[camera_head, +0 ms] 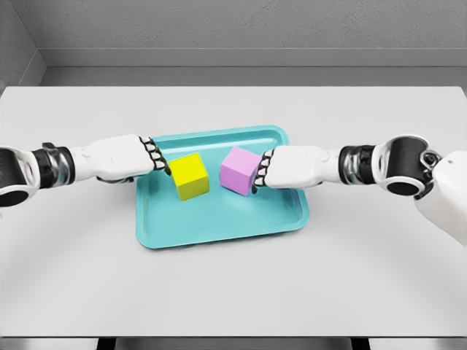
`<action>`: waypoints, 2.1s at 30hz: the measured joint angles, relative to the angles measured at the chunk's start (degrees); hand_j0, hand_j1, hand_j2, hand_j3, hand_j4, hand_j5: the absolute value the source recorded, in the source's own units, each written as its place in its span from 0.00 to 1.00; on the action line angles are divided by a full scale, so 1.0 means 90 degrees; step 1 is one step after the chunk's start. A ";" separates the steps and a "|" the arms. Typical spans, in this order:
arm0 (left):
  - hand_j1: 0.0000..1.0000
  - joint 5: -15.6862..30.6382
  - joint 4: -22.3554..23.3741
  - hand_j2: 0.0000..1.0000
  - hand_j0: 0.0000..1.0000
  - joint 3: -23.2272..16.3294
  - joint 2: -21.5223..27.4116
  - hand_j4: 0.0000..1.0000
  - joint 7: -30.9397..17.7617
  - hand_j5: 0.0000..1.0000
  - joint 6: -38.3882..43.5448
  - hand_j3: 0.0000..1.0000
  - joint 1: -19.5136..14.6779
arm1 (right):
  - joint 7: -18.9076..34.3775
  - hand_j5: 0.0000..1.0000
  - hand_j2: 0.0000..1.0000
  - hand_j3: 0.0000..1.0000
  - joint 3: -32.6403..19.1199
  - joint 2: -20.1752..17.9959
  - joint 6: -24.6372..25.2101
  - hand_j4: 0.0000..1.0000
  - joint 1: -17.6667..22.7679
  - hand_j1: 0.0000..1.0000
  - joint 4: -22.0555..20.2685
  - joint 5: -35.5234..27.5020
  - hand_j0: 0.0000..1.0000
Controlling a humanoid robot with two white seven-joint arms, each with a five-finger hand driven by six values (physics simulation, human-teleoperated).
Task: Push two cubes
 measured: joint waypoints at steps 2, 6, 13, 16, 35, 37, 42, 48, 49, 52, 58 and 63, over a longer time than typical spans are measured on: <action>0.78 0.0017 0.0018 0.78 0.78 0.0006 -0.0043 0.78 -0.0014 0.78 0.0017 0.78 0.0000 | 0.0000 0.76 0.76 0.76 0.0015 0.0002 0.0000 0.76 -0.0049 0.76 0.0028 0.0014 0.76; 0.78 0.0004 0.0030 0.78 0.78 0.0002 -0.0102 0.78 -0.0034 0.78 0.0008 0.78 0.0000 | 0.0000 0.76 0.76 0.76 0.0022 0.0013 0.0002 0.76 -0.0185 0.76 0.0188 0.0028 0.76; 0.78 -0.0011 0.0037 0.78 0.78 -0.0003 -0.0137 0.78 -0.0071 0.78 -0.0007 0.78 0.0000 | 0.0000 0.76 0.76 0.76 0.0038 0.0152 0.0001 0.76 -0.0371 0.76 0.0600 0.0061 0.76; 0.78 -0.0012 0.0037 0.78 0.78 -0.0003 -0.0135 0.78 -0.0074 0.78 -0.0008 0.78 0.0010 | 0.0000 0.76 0.76 0.76 0.0047 0.0292 0.0008 0.76 -0.0459 0.76 0.0762 0.0084 0.76; 0.79 -0.0002 0.0088 0.79 0.79 0.0061 -0.0044 0.79 -0.0075 0.79 -0.0008 0.79 0.0010 | 0.0000 0.76 0.76 0.76 0.0272 0.0672 0.0006 0.76 -0.0771 0.76 0.1202 0.0110 0.76; 0.79 -0.0003 0.0122 0.79 0.79 0.0051 -0.0043 0.79 -0.0075 0.79 -0.0008 0.79 0.0000 | 0.0000 0.76 0.76 0.76 0.0280 0.0710 0.0004 0.76 -0.0840 0.76 0.1283 0.0115 0.76; 0.79 -0.0005 0.0148 0.79 0.79 0.0025 -0.0058 0.79 -0.0077 0.79 -0.0008 0.79 -0.0010 | 0.0000 0.76 0.76 0.76 0.0285 0.0855 0.0004 0.76 -0.0908 0.76 0.1520 0.0115 0.76; 0.79 -0.0014 0.0160 0.79 0.79 0.0011 -0.0090 0.79 -0.0084 0.79 -0.0009 0.79 -0.0088 | 0.0000 0.76 0.76 0.76 0.0295 0.1054 0.0008 0.76 -0.0937 0.76 0.1719 0.0141 0.76; 0.79 -0.0015 0.0161 0.79 0.79 0.0010 -0.0096 0.79 -0.0084 0.79 -0.0009 0.79 -0.0088 | 0.0000 0.76 0.76 0.76 0.0305 0.1084 0.0006 0.76 -0.0986 0.76 0.1756 0.0146 0.76; 0.79 -0.0027 0.0161 0.79 0.79 0.0010 -0.0104 0.79 -0.0091 0.79 -0.0013 0.79 -0.0088 | 0.0003 0.76 0.76 0.76 0.0315 0.1170 0.0022 0.76 -0.1016 0.76 0.1873 0.0138 0.76; 0.78 0.0000 0.0160 0.78 0.78 0.0021 -0.0104 0.78 -0.0101 0.78 0.0008 0.78 -0.0088 | -0.0001 0.76 0.76 0.76 0.0302 0.1178 0.0081 0.76 -0.0996 0.76 0.1932 0.0051 0.76; 0.69 -0.0003 0.0145 0.69 0.69 0.0010 -0.0110 0.69 -0.0197 0.69 -0.0005 0.69 -0.0078 | 0.0000 0.76 0.76 0.76 0.0360 0.0987 0.0015 0.76 -0.0986 0.76 0.1898 0.0130 0.76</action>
